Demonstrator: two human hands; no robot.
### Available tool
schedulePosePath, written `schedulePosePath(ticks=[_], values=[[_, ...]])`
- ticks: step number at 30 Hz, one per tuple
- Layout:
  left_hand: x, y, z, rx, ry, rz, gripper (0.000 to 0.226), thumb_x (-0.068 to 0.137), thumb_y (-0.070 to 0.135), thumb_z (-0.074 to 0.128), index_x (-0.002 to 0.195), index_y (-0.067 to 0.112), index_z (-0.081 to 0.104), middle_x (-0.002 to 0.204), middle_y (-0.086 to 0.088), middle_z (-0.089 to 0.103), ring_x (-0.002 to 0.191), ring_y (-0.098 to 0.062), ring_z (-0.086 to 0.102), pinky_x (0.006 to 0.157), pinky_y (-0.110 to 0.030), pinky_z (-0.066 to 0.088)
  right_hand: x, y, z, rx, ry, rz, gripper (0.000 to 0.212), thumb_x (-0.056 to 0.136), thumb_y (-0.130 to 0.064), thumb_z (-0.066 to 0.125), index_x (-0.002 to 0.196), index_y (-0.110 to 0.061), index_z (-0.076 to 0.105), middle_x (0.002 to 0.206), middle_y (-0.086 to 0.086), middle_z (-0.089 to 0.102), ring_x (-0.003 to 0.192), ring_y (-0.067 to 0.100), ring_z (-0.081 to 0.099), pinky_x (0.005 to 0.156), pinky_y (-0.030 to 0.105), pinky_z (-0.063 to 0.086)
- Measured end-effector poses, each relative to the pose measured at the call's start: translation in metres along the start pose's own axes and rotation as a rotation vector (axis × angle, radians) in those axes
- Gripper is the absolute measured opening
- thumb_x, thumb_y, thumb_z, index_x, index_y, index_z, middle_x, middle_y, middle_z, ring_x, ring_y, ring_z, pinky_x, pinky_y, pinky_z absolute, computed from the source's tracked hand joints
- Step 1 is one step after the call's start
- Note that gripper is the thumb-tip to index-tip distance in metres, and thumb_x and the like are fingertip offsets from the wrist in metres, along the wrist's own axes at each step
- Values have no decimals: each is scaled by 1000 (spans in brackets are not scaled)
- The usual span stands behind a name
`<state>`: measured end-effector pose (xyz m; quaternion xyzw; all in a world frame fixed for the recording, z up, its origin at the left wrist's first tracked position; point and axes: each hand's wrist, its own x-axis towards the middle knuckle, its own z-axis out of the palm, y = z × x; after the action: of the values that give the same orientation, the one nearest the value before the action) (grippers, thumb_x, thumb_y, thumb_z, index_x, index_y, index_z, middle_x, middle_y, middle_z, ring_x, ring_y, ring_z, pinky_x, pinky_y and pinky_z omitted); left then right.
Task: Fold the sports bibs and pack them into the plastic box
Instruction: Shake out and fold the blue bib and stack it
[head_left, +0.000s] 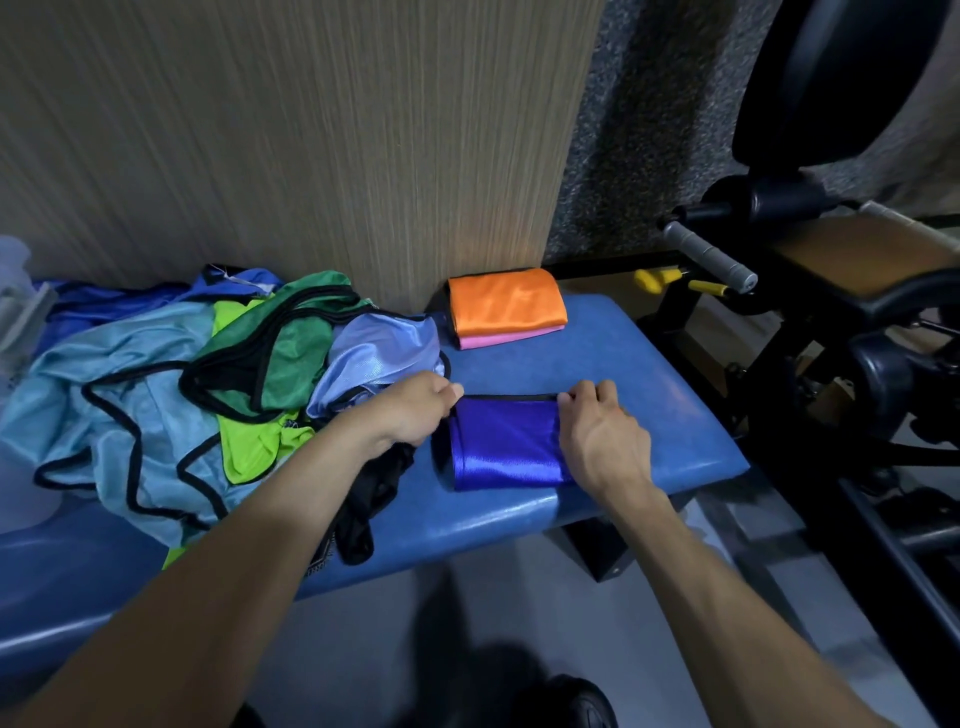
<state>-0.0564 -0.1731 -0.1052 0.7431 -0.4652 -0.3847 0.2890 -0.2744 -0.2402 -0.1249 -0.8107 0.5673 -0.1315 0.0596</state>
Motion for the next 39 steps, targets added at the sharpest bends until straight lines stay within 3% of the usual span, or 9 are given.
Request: schedulePosePath(ticks=[4, 8, 15, 21, 26, 30, 32, 36, 39], values=[[-6, -1, 10, 384, 207, 145, 43, 108, 31, 41, 70, 13, 44, 75, -4, 54, 79, -31, 55, 72, -40, 42, 12, 4, -4, 162, -94, 142, 54, 105, -55, 33, 114, -6, 55, 120, 14, 58, 105, 40, 60, 73, 40, 38], [-15, -8, 20, 318, 384, 189, 34, 106, 31, 45, 84, 12, 62, 87, -6, 68, 88, -30, 62, 79, -44, 50, 19, 0, -6, 166, -96, 193, 61, 101, -63, 39, 115, -6, 54, 120, 16, 61, 108, 39, 60, 74, 38, 38], [-18, -11, 18, 350, 340, 170, 26, 102, 16, 48, 78, 11, 55, 78, -7, 63, 76, -28, 58, 74, -50, 52, 13, -11, -16, -29, -68, 189, 58, 103, -60, 37, 116, -5, 53, 118, 18, 63, 109, 38, 62, 71, 37, 39], [-16, -8, 23, 587, 264, 187, 30, 94, 3, 38, 69, 18, 34, 73, 3, 44, 71, -27, 48, 55, -37, 27, 14, -6, -12, 249, -102, 276, 49, 98, -61, 50, 101, -13, 59, 109, 13, 67, 104, 37, 61, 74, 36, 39], [-7, -11, 4, 492, 237, 197, 29, 99, 8, 39, 71, 16, 44, 80, -7, 58, 76, -29, 55, 75, -53, 50, 12, -6, -10, 320, -102, 260, 40, 97, -57, 56, 96, -18, 61, 97, 7, 67, 94, 33, 60, 70, 34, 40], [-28, 15, 15, 530, 415, 412, 18, 104, 18, 43, 98, 19, 59, 104, 1, 54, 97, -24, 54, 80, -46, 50, 8, -12, -12, 247, -74, 218, 39, 100, -54, 51, 105, -16, 58, 106, 11, 66, 103, 37, 60, 72, 36, 38], [-41, 26, 28, 590, 341, 559, 30, 108, 34, 38, 121, 22, 63, 122, 5, 54, 110, -20, 49, 90, -41, 45, 7, -17, -11, 165, -64, 188, 36, 103, -50, 45, 103, -14, 51, 109, 14, 64, 102, 40, 59, 73, 38, 38], [-41, 5, 43, 808, 193, 418, 54, 109, 44, 26, 154, 16, 38, 156, 2, 40, 139, -22, 38, 116, -38, 29, 10, -26, -13, 52, -66, 161, 36, 103, -48, 37, 108, -14, 48, 111, 17, 63, 103, 41, 60, 73, 40, 38], [-42, -12, 47, 790, 186, 427, 63, 108, 46, 21, 161, 12, 20, 164, -2, 28, 148, -21, 25, 123, -33, 15, 15, -30, -14, 51, -78, 178, 38, 102, -47, 39, 112, -12, 49, 112, 18, 63, 104, 41, 60, 73, 39, 38]])
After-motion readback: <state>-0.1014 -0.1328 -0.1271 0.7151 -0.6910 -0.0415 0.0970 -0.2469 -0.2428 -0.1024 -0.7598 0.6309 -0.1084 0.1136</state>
